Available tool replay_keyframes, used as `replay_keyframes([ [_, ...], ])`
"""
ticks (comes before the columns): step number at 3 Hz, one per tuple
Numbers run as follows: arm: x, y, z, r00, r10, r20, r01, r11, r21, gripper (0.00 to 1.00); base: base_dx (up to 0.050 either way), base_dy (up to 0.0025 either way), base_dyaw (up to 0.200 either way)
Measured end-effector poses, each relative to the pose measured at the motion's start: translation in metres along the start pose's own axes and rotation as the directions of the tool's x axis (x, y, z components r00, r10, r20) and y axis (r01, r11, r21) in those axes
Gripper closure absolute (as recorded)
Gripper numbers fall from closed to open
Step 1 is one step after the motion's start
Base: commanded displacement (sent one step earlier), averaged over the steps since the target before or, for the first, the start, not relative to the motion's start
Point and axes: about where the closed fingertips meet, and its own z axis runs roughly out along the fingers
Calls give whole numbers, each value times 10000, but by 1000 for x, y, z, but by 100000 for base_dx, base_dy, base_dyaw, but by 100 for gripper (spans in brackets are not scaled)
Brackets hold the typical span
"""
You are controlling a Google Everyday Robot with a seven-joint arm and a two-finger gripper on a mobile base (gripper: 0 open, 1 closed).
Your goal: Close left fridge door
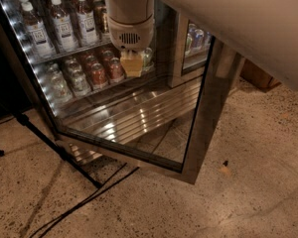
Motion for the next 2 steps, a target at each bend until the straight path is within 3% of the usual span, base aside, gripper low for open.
replay_keyframes([
  [2,0,0,0,10000,0,0,0,10000,0,100,5002,-1,16],
])
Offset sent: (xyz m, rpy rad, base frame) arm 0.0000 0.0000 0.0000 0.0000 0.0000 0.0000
